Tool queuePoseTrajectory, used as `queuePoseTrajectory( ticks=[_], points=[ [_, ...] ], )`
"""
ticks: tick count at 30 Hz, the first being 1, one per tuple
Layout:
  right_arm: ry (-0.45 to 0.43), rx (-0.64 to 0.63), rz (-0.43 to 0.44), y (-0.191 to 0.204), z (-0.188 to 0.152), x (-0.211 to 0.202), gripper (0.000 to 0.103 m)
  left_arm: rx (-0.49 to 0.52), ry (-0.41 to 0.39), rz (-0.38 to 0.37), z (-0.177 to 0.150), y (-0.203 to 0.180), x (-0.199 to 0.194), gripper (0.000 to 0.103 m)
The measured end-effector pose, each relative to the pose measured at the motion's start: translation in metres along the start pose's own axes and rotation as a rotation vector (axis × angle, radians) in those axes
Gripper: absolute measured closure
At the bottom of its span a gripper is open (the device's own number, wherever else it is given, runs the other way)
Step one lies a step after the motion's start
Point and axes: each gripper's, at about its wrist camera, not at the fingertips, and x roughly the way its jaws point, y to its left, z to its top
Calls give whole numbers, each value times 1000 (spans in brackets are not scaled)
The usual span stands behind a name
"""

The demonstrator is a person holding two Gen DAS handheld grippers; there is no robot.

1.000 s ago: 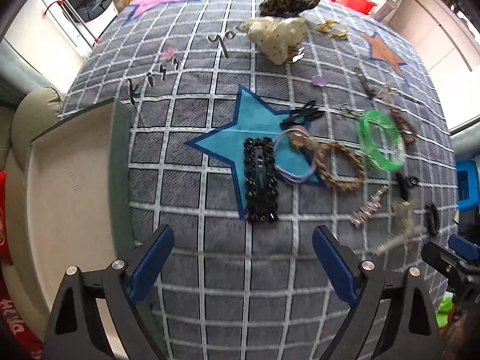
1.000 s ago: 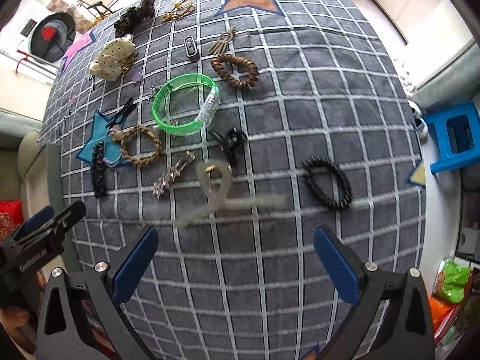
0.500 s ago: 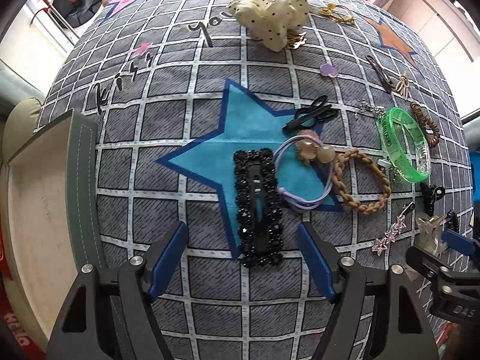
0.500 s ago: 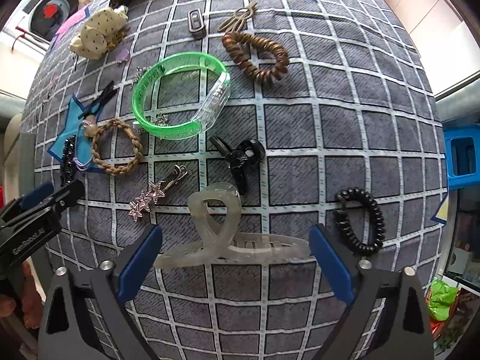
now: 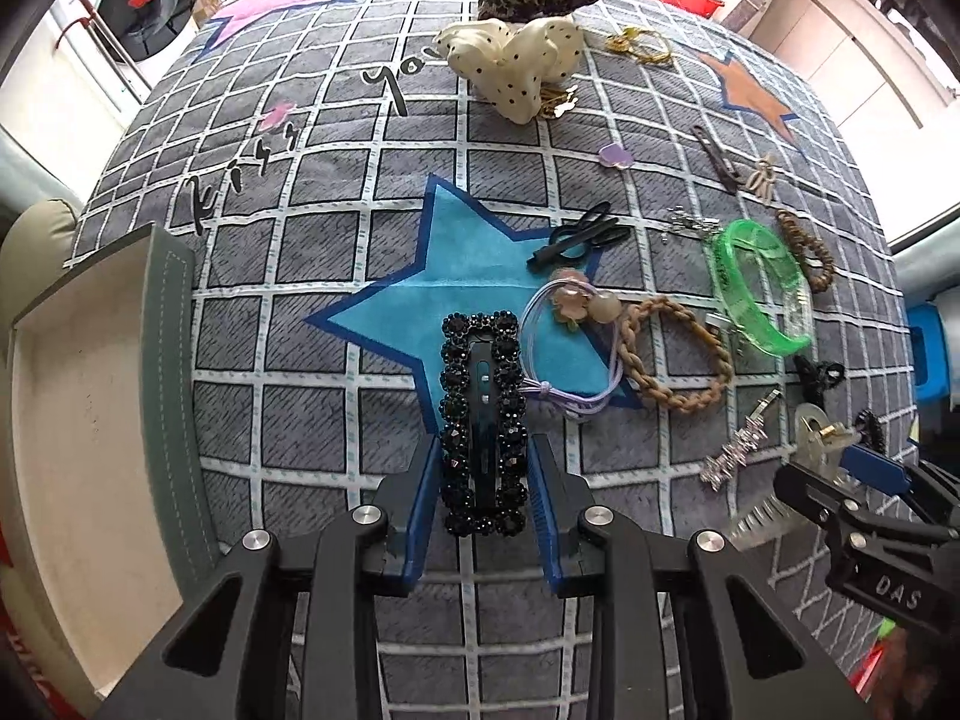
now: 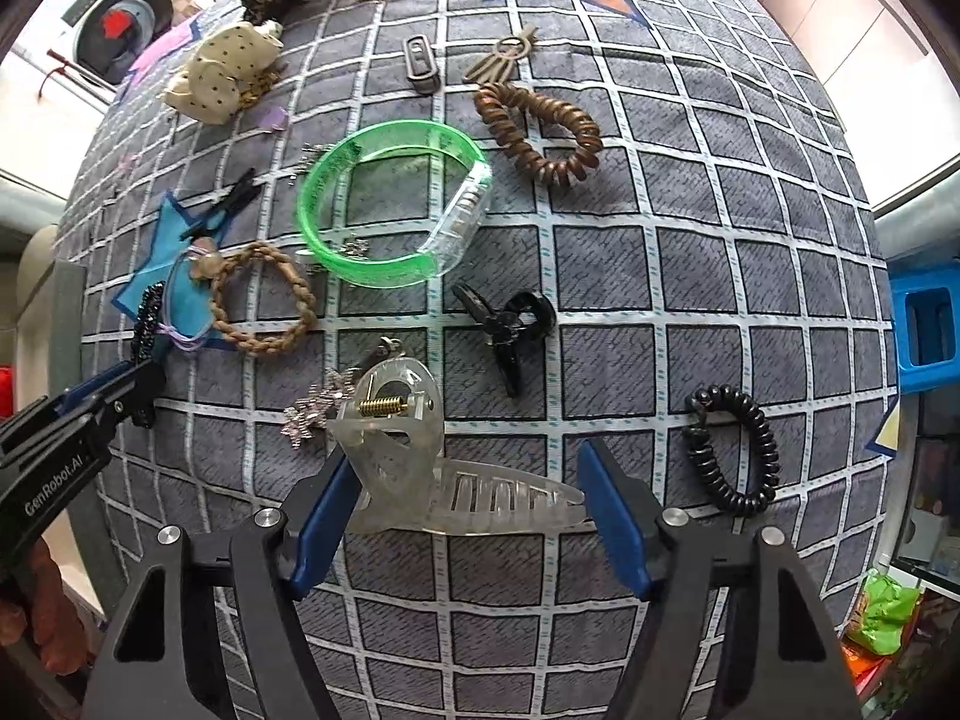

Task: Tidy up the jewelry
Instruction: 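Grasp the black beaded hair clip with left tool while right tool grasps clear claw clip, then carry both clips into the white tray and open both tools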

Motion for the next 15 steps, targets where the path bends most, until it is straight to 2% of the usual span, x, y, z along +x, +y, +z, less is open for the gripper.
queuePoseTrajectory(
  ticks=[9, 15],
  points=[
    [6, 52, 45, -7, -4, -28, 27, 41, -43, -38, -25, -3, -38, 72],
    [1, 44, 69, -2, -22, -42, 27, 9, -73, -63, -39, 11, -62, 72]
  ],
)
